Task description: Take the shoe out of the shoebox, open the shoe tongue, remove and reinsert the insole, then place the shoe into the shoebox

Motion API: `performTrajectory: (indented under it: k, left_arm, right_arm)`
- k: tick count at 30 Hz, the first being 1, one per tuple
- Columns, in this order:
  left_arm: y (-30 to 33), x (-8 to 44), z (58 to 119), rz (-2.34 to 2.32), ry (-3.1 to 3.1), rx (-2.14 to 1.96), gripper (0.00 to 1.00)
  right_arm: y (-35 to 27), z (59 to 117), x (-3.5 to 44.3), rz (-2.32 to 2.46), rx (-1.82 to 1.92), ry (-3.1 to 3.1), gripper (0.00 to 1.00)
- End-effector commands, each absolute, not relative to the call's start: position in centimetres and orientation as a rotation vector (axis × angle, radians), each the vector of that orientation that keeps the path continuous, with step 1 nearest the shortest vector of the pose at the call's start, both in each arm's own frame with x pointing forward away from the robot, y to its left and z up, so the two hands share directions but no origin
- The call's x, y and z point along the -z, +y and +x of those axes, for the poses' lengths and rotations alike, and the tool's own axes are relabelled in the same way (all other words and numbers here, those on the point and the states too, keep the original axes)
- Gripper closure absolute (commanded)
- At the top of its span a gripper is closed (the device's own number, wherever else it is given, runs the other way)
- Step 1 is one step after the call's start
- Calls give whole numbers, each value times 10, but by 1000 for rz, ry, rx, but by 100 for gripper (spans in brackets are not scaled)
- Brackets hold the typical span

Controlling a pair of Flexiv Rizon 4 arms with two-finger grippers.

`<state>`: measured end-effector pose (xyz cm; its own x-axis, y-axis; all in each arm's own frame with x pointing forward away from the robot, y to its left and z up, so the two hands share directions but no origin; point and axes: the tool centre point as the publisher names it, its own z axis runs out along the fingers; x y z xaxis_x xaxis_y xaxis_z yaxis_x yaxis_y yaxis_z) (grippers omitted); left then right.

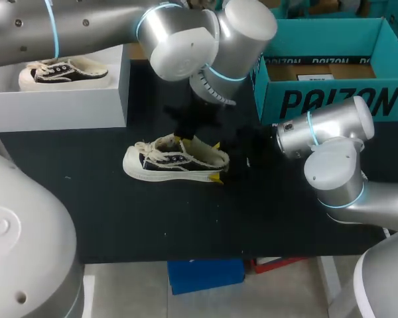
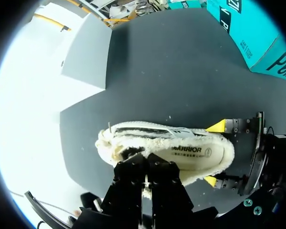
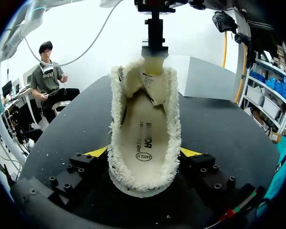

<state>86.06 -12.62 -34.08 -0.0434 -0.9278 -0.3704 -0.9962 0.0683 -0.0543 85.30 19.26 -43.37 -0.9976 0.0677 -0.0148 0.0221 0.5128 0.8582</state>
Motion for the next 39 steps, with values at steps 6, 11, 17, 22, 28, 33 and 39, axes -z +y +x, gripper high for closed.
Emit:
performTrajectory:
  k: [6, 11, 17, 22, 28, 33, 39]
  left_arm:
    - [-100, 324, 857, -2018, 2044, -186, 100]
    - [-87, 321, 860, -2078, 2027, -146, 100]
    - [-75, 316, 866, -2134, 2009, -106, 100]
    - [-68, 312, 871, -2164, 1992, -79, 100]
    - [-62, 316, 870, -2191, 1992, -67, 100]
    - [-52, 322, 869, -2235, 1982, -69, 100]
    - [-41, 324, 872, -2265, 1967, -70, 100]
  right_arm:
    - [196, 855, 437, 81, -1523, 2694, 100]
    - [196, 855, 437, 81, -1523, 2694, 100]
    - [196, 855, 437, 81, -1523, 2694, 100]
    - [196, 855, 437, 81, -1523, 2694, 100]
    - [196, 855, 437, 81, -1523, 2694, 100]
    - [196, 855, 437, 81, -1523, 2694, 100]
    - [196, 855, 437, 81, -1523, 2694, 100]
